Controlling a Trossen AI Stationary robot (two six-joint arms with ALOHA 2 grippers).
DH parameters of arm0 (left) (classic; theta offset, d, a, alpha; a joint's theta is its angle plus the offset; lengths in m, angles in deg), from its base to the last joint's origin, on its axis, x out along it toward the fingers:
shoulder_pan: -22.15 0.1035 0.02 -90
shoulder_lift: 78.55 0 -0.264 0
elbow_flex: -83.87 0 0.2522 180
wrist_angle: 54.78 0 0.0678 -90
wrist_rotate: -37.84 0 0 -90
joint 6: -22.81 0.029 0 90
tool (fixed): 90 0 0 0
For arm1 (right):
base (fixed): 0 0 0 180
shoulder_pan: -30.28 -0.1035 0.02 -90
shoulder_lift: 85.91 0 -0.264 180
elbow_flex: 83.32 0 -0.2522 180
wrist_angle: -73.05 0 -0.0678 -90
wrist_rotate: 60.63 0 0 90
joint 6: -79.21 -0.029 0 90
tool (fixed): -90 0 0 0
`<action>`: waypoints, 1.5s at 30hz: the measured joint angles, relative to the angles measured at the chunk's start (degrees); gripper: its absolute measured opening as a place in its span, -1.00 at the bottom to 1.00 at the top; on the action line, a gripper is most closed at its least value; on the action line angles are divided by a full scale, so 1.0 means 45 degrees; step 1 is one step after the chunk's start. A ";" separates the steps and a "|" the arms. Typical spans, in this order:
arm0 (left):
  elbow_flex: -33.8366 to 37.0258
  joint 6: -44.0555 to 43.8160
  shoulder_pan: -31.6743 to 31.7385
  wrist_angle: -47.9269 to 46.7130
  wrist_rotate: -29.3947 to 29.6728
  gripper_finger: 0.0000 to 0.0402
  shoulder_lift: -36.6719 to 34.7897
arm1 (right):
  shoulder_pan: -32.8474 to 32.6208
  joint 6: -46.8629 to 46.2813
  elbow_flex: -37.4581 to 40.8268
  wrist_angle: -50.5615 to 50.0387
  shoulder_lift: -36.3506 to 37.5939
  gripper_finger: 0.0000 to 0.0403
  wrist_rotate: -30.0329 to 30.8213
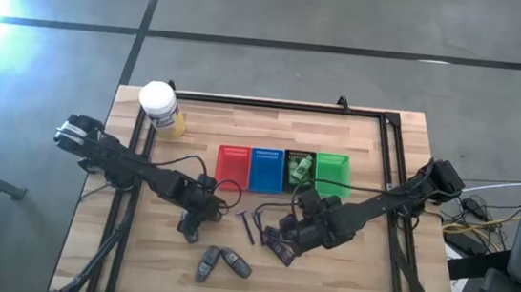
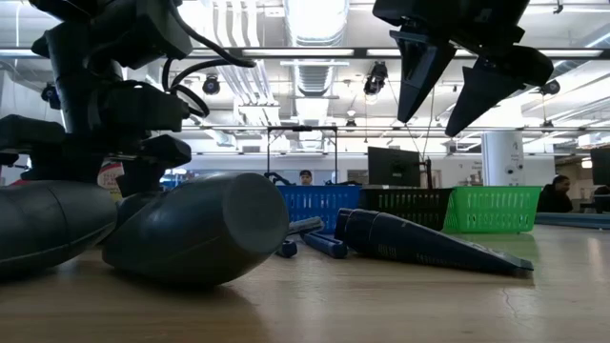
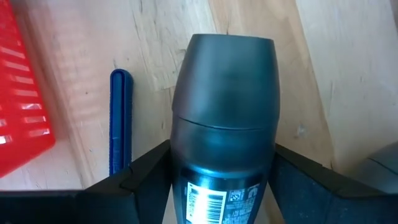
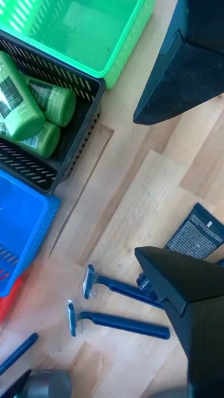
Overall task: Pick & Place Travel size toiletries
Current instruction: Put the deodorant into the green basket
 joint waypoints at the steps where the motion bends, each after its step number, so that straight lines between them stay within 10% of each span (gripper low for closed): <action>1: 0.0006 -0.0008 0.0000 -0.0011 0.0000 0.22 0.0000 | 0.0004 0.0014 0.0005 -0.0005 0.0001 0.64 0.0000; 25: 0.0604 -0.0136 -0.0005 0.0324 -0.0028 0.03 -0.0361 | 0.0029 0.0074 0.0029 0.0277 0.0000 0.55 -0.0005; 45: -0.2013 -0.0359 0.0000 0.0328 0.0743 0.03 -0.2219 | 0.0051 0.3703 -0.0221 0.5412 0.0884 0.41 -0.0054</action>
